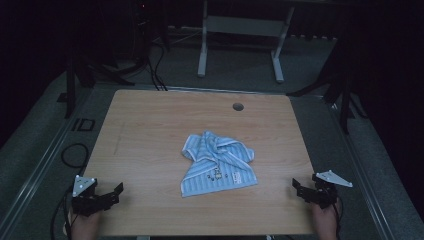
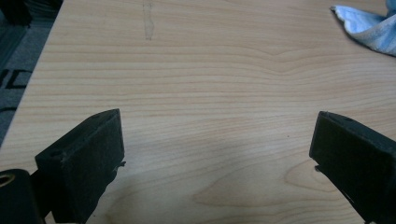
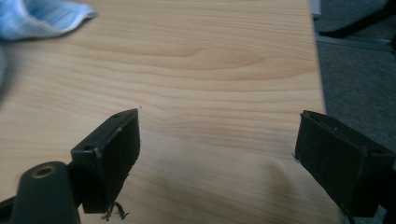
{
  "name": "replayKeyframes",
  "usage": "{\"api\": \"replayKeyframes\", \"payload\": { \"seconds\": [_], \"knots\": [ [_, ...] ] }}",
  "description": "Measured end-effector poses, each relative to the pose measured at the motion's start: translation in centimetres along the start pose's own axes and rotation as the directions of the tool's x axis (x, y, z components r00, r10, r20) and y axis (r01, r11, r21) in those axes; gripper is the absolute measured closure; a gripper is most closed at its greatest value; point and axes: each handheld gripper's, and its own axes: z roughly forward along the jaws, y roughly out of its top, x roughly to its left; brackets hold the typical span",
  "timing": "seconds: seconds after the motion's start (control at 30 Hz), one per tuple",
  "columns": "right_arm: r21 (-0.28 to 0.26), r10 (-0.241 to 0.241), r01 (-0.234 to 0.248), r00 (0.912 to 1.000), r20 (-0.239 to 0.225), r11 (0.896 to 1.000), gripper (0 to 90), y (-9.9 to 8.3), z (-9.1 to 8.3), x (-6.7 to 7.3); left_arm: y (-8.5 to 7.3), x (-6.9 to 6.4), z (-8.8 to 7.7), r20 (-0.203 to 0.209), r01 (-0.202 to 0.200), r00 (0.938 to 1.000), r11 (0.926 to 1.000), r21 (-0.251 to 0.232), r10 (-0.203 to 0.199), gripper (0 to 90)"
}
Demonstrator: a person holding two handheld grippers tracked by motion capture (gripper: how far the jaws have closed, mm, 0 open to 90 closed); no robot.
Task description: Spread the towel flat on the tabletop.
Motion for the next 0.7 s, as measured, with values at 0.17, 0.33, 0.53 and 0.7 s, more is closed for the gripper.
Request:
{"api": "replayKeyframes", "payload": {
  "seconds": [0.17,0.33,0.53,0.7],
  "knots": [
    [0.024,-0.004,0.005,0.9988,-0.050,1.000,13.4,0.1,0.3,-0.1,0.0,0.1,0.1,0.011,0.004,0.9999,0.9999,0.015,-0.005,2.7],
    [0.061,-0.035,0.040,0.9963,-0.079,0.997,13.6,0.3,0.7,0.2,0.2,0.0,0.0,0.018,0.008,0.9998,0.9994,0.034,-0.009,2.8],
    [0.122,-0.079,0.097,0.9867,-0.142,0.988,13.6,0.9,1.4,1.0,0.7,-0.7,0.8,0.019,-0.031,0.9994,0.9956,0.089,0.030,2.9],
    [0.150,-0.100,0.133,0.9724,-0.211,0.980,13.6,1.8,1.7,1.8,2.1,-1.8,1.5,0.102,-0.064,0.9937,0.9827,0.173,0.047,2.9]
  ]
}}
